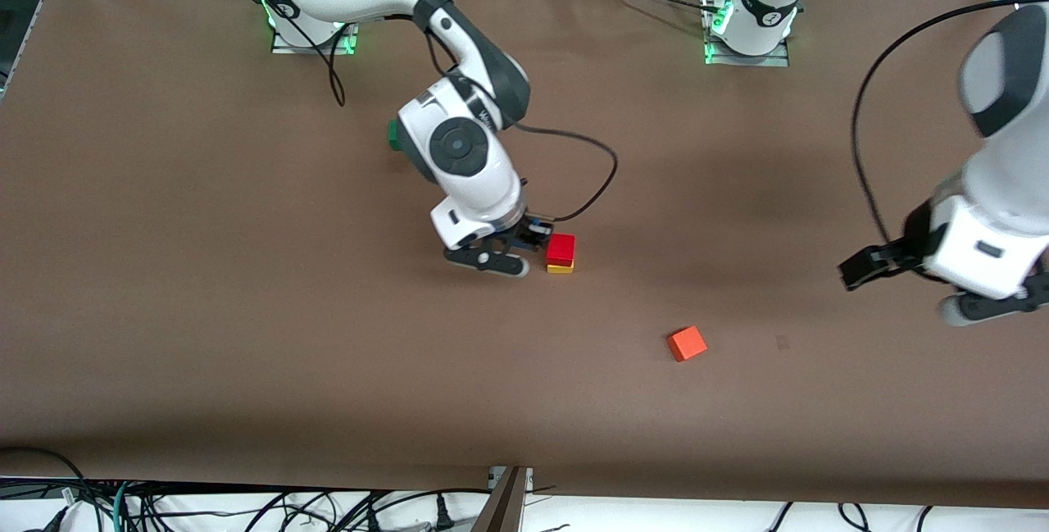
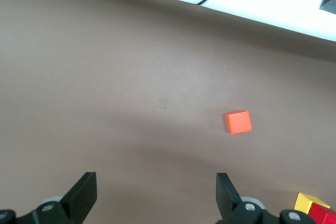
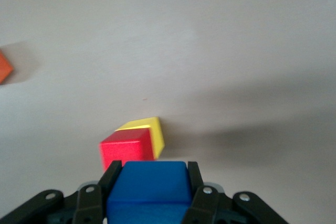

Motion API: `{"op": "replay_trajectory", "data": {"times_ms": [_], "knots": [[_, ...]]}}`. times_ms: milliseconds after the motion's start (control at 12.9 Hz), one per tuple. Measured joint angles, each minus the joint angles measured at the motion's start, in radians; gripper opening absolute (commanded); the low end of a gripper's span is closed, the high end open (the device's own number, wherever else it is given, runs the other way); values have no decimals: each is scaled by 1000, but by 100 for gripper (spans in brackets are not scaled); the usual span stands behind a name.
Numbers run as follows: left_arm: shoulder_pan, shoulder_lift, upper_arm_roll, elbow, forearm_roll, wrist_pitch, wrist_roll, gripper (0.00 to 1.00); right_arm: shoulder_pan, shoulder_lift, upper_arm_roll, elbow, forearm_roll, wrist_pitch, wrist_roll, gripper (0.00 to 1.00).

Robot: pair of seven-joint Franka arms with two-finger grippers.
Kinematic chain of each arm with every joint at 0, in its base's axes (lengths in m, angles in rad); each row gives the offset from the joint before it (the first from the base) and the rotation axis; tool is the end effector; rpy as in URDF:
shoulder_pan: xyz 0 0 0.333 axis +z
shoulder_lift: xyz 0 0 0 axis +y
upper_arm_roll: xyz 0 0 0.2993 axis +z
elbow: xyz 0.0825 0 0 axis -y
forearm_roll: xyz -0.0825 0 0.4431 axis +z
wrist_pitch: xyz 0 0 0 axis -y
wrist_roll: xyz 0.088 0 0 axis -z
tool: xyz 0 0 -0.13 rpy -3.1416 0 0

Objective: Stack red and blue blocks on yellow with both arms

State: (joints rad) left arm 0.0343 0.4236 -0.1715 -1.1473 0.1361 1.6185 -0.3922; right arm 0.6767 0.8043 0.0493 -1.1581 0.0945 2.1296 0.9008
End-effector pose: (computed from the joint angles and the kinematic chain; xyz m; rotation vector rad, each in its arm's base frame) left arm 0.7326 -0.0587 0.5322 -3.0617 -0.4141 -0.1052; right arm 0.6180 0.5427 0.2758 -2.9176 0.3463 -0.0433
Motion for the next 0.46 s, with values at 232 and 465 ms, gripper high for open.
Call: {"op": "replay_trajectory", "data": {"times_ms": [232, 465], "knots": [[12, -21, -4, -4, -2, -100, 26, 100, 34, 48, -1, 50, -44, 58, 0, 42], [11, -39, -17, -27, -3, -127, 32, 100, 51, 110, -2, 112, -83, 76, -11, 42]]}}
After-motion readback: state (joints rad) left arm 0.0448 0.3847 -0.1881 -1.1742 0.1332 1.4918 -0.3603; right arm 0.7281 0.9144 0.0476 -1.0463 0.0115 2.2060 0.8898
